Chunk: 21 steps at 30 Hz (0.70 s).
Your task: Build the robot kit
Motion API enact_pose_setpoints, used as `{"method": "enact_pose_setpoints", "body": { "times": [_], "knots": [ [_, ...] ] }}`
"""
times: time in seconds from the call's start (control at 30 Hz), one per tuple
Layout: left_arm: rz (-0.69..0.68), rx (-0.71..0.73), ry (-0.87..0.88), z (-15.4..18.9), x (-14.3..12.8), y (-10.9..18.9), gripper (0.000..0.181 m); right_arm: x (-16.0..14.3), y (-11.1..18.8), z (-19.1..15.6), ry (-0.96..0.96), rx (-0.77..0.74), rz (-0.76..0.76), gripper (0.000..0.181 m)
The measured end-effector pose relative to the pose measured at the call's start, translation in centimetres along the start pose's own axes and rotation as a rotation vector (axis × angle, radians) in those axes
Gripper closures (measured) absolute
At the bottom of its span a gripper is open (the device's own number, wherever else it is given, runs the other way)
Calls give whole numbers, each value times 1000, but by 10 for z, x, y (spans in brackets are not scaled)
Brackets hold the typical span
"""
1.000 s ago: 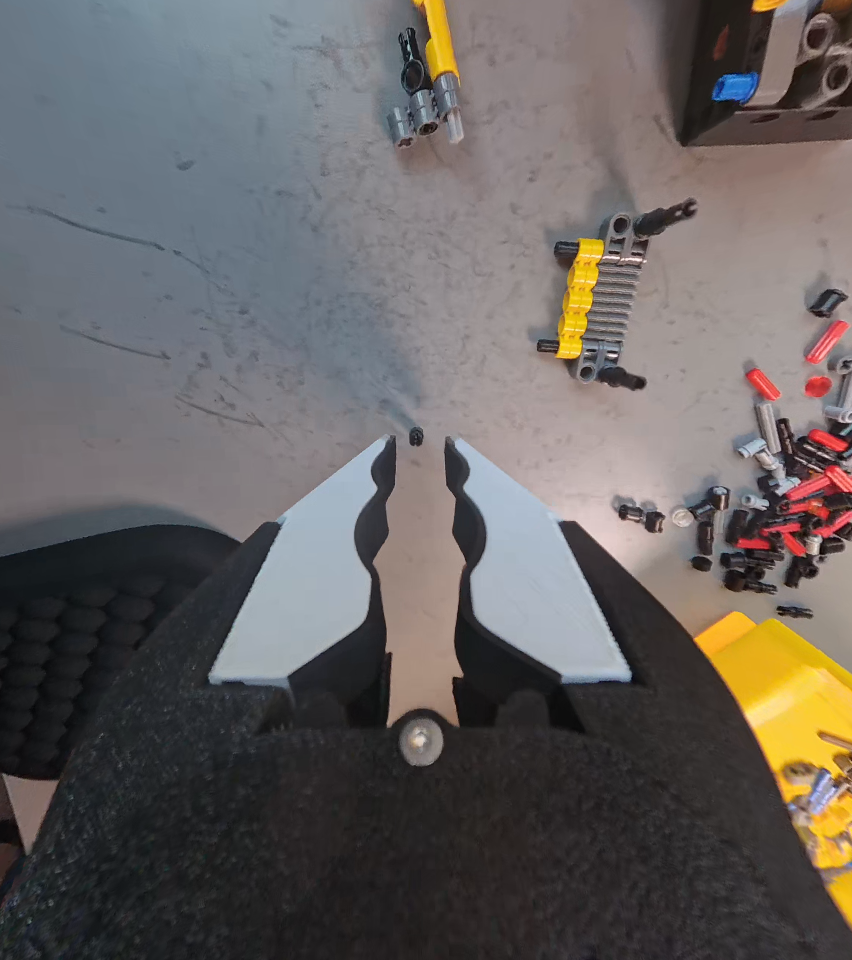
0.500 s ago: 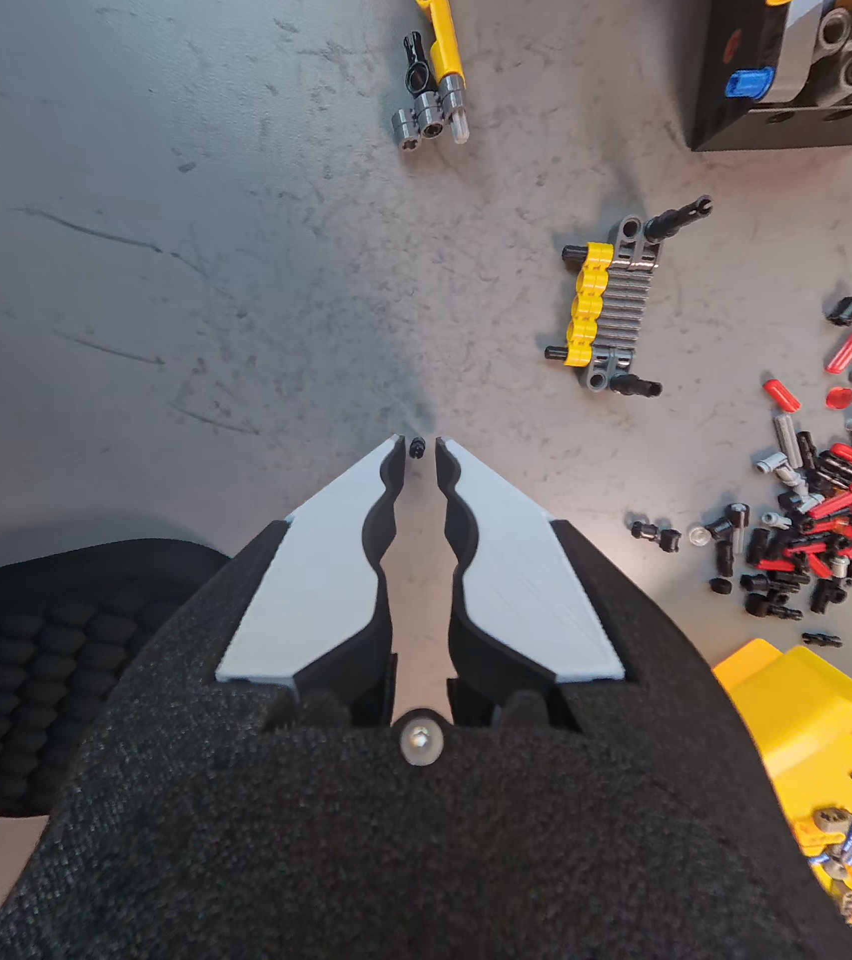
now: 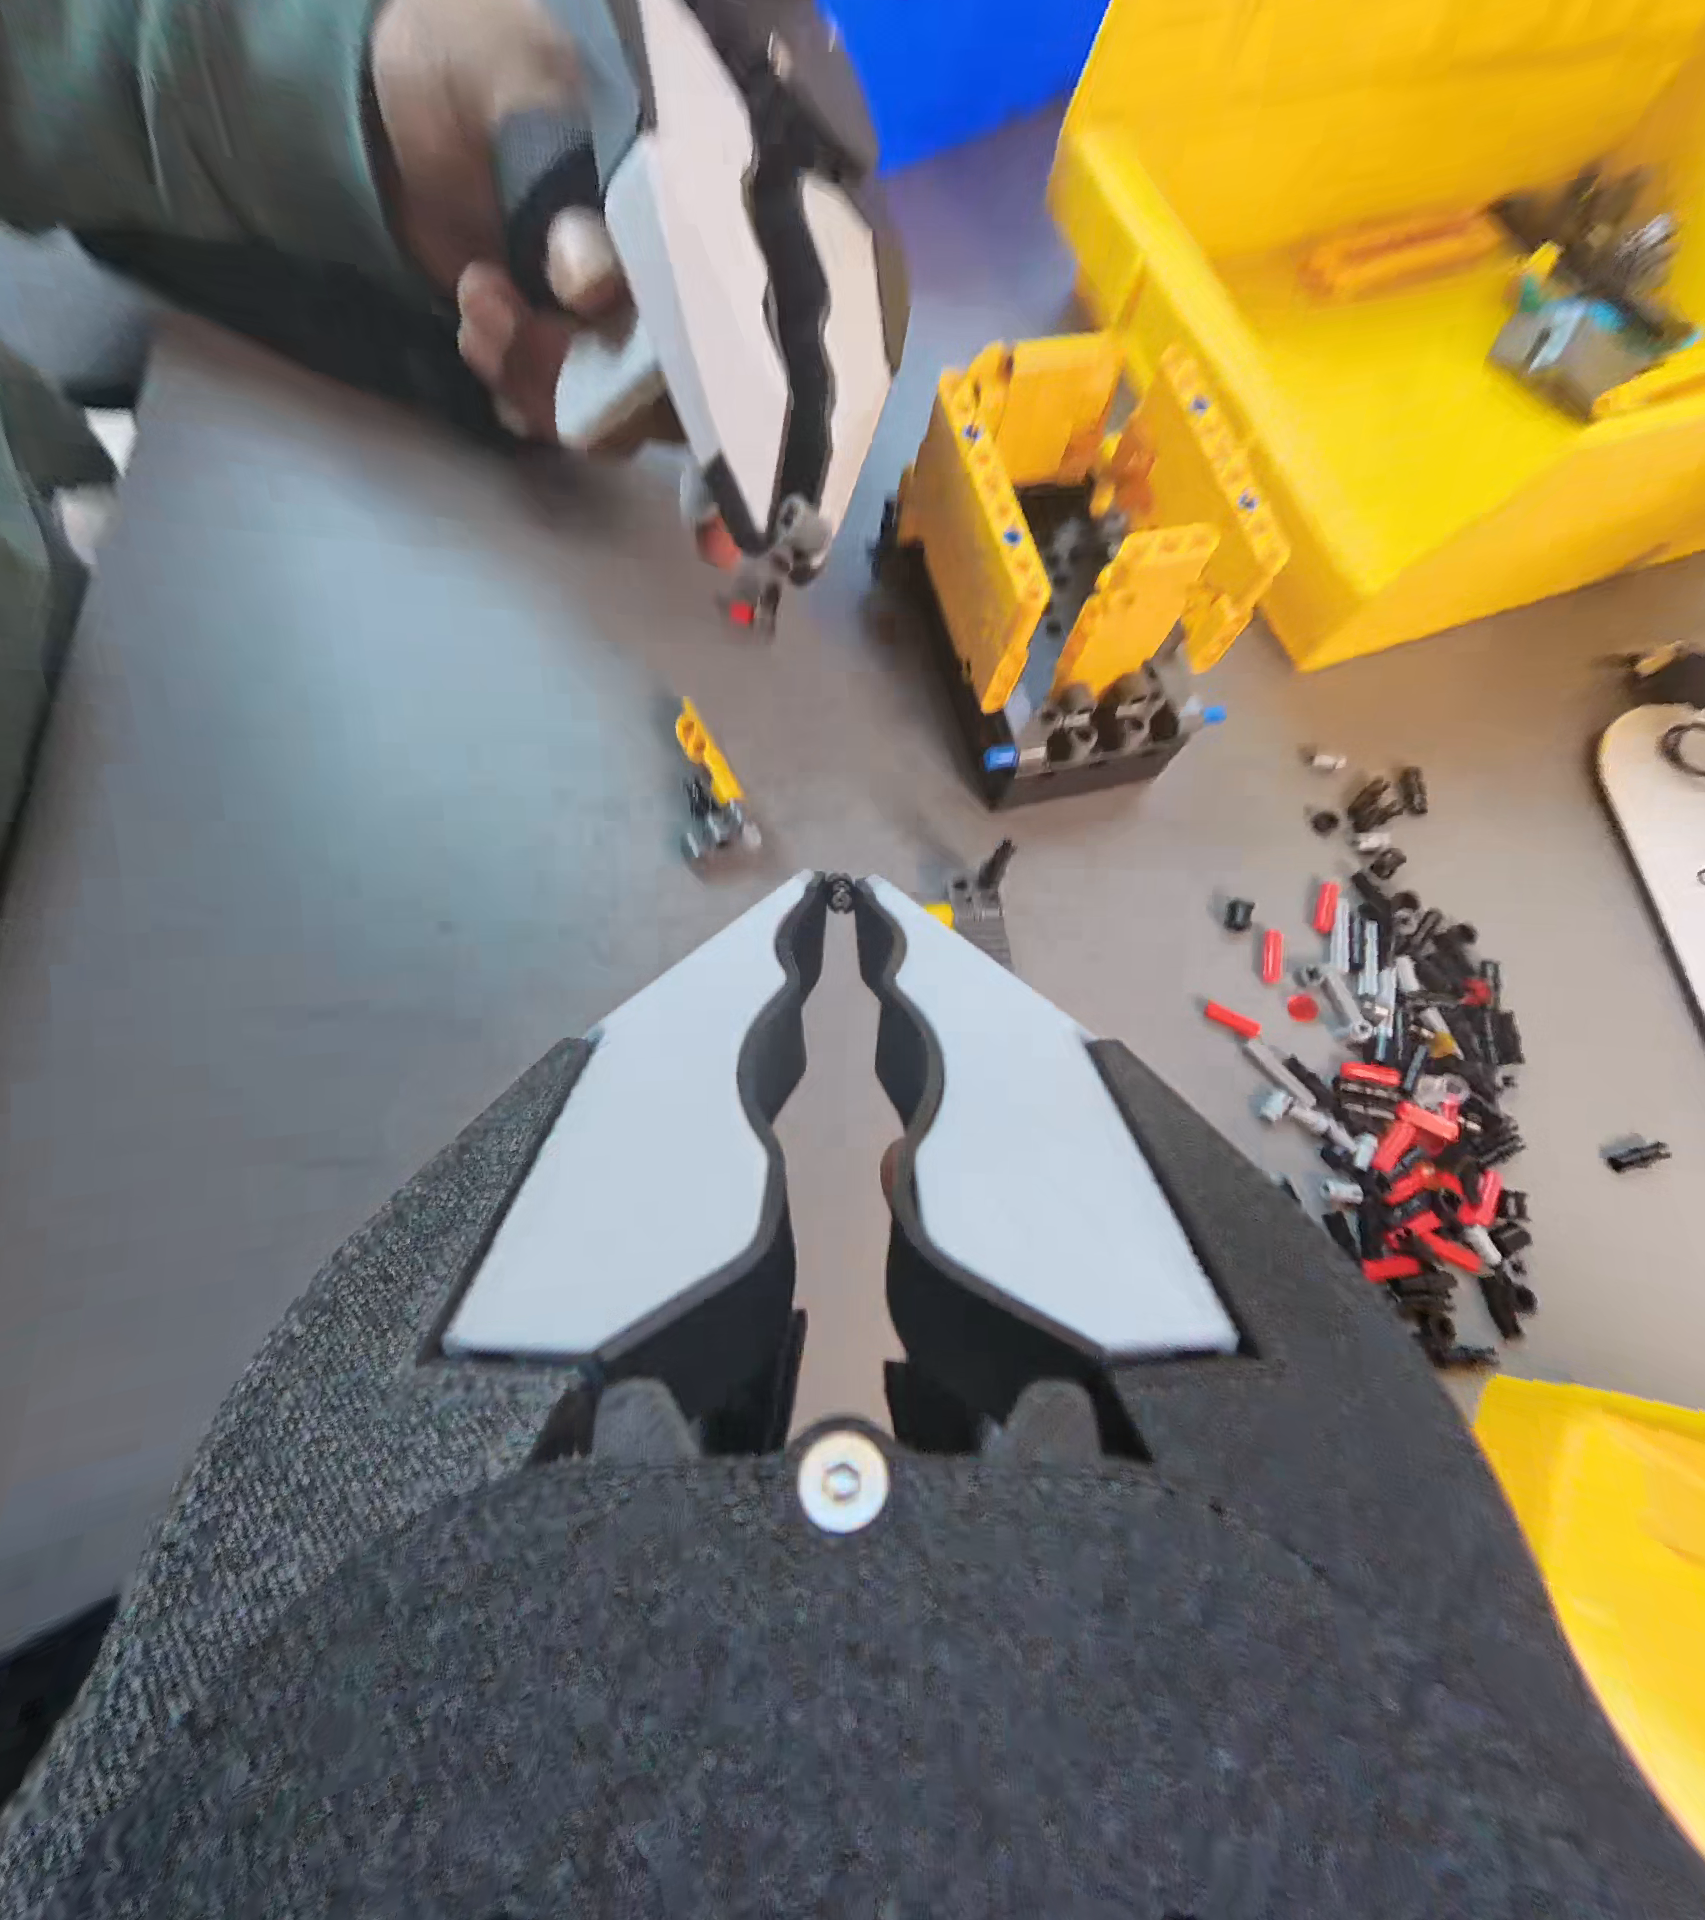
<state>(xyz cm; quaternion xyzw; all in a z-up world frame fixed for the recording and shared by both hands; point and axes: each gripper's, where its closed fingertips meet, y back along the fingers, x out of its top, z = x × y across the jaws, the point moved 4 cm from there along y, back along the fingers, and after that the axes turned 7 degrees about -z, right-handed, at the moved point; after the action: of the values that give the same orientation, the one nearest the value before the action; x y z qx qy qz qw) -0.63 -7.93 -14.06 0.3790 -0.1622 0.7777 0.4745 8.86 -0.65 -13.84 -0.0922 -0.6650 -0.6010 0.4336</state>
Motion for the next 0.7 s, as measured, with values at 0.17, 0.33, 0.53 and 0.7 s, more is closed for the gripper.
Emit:
{"method": "enact_pose_setpoints", "body": {
  "times": [0.17,0.33,0.53,0.7],
  "knots": [
    [90,-72,-8,7,10,7,175,28,-2,-4,-224,-7,397,177],
    [156,-116,-14,10,16,12,175,46,-7,-2,-437,66,657,177],
    [273,-217,-20,21,27,23,176,65,-5,-2,-546,85,806,177],
    [370,-337,79,17,35,33,176,72,-8,-5,-581,99,842,177]
  ]
}}
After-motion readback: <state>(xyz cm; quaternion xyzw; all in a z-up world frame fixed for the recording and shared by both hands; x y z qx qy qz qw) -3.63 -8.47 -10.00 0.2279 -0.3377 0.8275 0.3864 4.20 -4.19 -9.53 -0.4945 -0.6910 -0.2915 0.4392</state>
